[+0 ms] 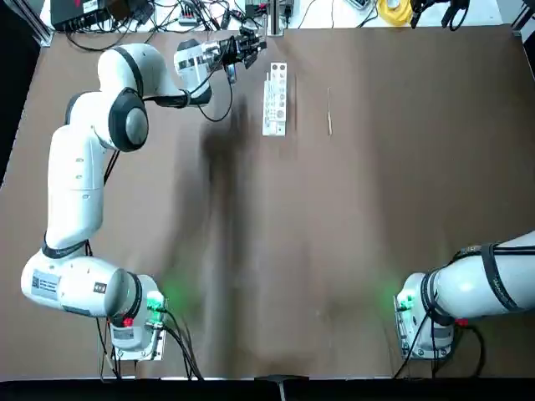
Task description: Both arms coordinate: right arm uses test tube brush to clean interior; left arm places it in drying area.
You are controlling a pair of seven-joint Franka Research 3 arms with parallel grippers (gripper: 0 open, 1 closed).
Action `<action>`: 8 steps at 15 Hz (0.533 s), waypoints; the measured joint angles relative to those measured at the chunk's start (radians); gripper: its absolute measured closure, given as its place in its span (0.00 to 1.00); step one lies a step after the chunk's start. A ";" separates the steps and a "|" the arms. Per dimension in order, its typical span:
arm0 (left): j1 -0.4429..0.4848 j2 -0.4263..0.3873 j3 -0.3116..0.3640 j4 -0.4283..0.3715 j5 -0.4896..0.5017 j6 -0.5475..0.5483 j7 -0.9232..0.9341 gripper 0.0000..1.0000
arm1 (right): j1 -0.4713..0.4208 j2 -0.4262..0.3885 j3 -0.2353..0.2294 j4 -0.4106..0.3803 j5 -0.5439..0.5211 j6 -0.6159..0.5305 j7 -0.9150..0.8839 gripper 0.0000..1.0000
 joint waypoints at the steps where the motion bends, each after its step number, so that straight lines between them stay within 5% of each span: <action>1: -0.002 0.005 0.000 0.000 -0.001 0.000 0.000 0.77 | 0.000 0.000 0.000 0.000 0.000 0.000 0.000 0.00; 8: -0.015 0.038 0.000 0.000 -0.011 -0.002 0.001 0.77 | 0.001 0.000 0.000 0.000 0.000 0.000 0.000 0.00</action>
